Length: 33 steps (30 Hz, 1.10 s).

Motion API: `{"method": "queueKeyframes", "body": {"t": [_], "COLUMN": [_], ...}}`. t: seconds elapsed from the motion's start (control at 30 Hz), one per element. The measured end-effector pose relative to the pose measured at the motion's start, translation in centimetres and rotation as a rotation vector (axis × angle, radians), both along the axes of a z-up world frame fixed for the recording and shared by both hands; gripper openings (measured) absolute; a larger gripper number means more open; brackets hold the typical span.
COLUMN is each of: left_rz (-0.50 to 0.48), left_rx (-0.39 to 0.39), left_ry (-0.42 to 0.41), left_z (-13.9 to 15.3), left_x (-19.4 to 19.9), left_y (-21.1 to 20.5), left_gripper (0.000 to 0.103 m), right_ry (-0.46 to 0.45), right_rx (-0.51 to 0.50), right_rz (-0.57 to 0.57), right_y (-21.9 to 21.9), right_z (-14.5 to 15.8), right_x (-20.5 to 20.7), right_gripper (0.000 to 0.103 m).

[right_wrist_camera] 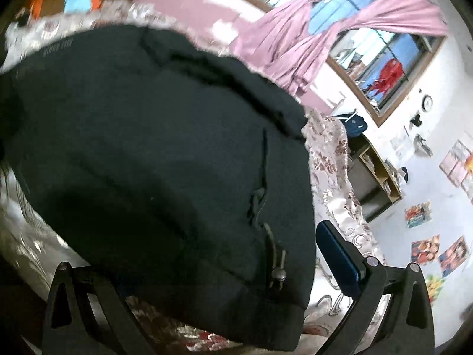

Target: Fold large clothes

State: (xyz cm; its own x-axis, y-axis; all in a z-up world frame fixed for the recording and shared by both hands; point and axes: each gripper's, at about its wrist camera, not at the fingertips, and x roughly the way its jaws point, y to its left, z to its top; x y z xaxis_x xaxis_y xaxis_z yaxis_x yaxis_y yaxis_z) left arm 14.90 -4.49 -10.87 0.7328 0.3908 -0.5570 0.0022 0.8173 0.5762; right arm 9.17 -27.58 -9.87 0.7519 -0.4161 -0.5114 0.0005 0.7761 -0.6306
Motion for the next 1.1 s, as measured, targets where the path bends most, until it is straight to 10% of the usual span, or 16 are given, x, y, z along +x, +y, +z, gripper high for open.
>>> {"method": "queueKeyframes", "body": {"t": [0.17,0.37,0.47,0.63,1.1], "left_rz": [0.0,-0.034,-0.058,-0.155,-0.256], "left_rx": [-0.035,-0.101,-0.107,-0.158,-0.454], "left_ry": [-0.029,-0.075,-0.075,-0.066,-0.102], "left_z": [0.8,1.9,1.9,2.3,10.4], "left_x": [-0.4,-1.1,-1.3,-2.1,-3.3], "left_y": [0.3,0.9,0.7,0.1,2.5], "left_gripper": [0.103,0.097,0.085,0.031,0.01], "right_ry": [0.05,-0.112,-0.101,-0.081,-0.228], "right_rx": [-0.002,0.049,0.077,0.152,0.363], "right_rz": [-0.018,-0.01,0.018,0.124,0.166], "right_y": [0.0,-0.1,0.0,0.1,-2.4], "right_z": [-0.5,2.1,2.0,2.2,5.6], "right_x": [0.9,-1.1,-1.4,-2.1,-4.9], "right_gripper": [0.101,0.1,0.082,0.035,0.01]}}
